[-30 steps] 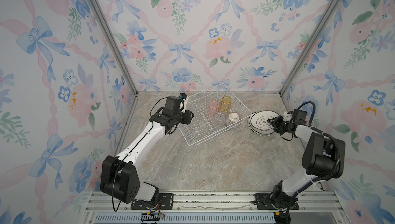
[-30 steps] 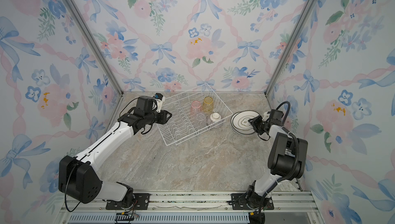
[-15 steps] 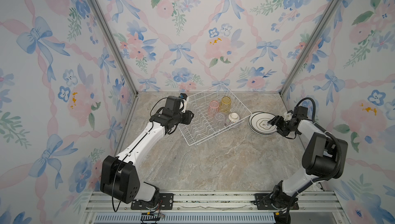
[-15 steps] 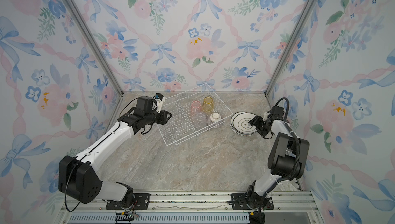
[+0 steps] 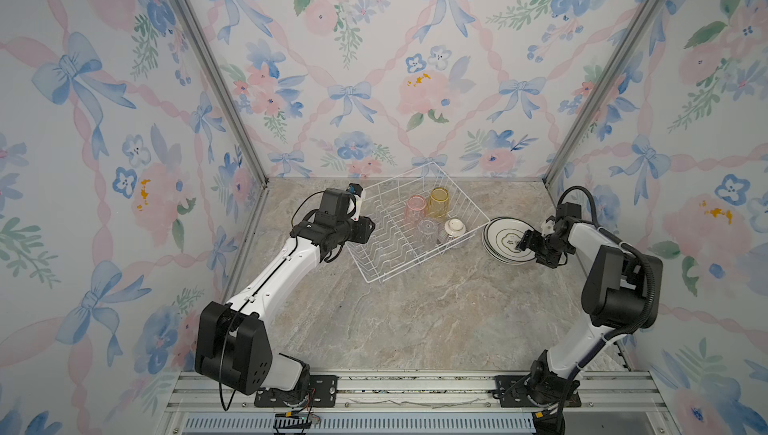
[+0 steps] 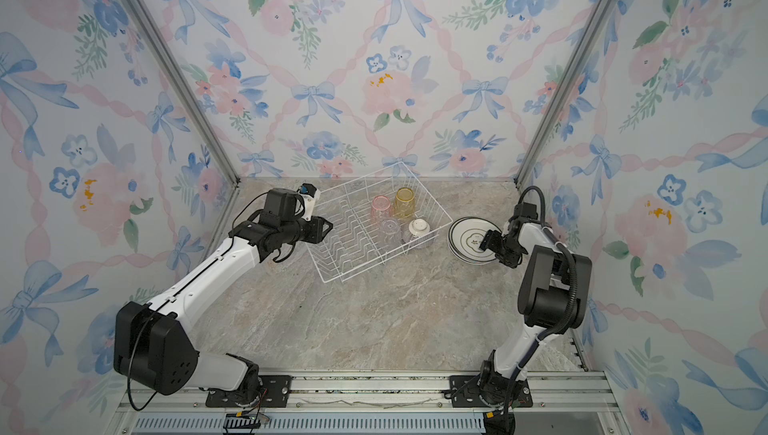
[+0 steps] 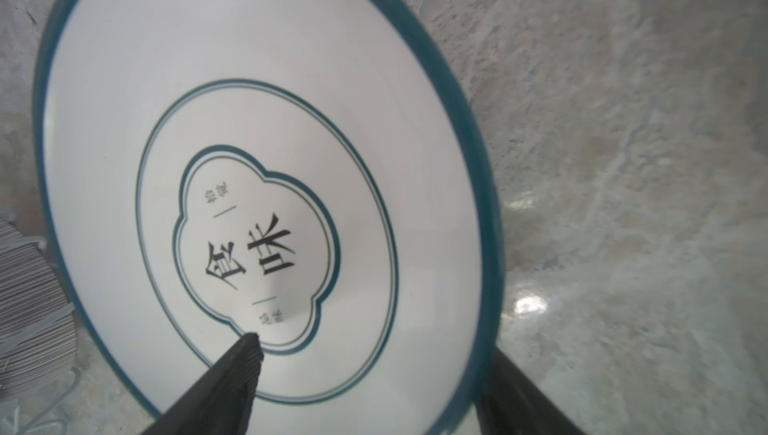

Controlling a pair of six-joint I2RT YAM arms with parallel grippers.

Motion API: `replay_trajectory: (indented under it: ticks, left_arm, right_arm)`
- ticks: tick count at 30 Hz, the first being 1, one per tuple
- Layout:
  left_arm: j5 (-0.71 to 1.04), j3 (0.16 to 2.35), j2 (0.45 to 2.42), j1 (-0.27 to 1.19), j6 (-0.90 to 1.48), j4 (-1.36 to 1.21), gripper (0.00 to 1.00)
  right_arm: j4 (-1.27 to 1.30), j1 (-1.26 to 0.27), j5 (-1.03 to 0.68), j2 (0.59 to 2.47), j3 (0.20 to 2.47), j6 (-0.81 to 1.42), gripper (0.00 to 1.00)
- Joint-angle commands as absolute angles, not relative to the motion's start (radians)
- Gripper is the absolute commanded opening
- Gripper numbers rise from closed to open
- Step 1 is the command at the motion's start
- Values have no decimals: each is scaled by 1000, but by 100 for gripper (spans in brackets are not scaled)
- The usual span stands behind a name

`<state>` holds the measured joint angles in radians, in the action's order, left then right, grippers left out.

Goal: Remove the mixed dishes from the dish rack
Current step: 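Open the right gripper and lift it away while the left gripper draws back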

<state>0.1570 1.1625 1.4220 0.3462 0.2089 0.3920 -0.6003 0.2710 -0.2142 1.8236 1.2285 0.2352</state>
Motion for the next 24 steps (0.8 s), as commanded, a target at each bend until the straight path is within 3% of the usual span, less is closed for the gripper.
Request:
replay_trajectory:
  ticks: [1, 18, 24]
  left_arm:
    - [168, 1147, 1403, 337, 187, 402, 42]
    - [147, 1141, 1407, 329, 190, 419, 44]
    - [106, 1141, 1397, 325, 192, 453, 44]
  right_arm:
    - [-638, 253, -170, 1845, 1262, 216, 82]
    - [-683, 225, -199, 1873, 1321, 169, 88]
    - [-733, 261, -77, 1784, 1279, 168, 90]
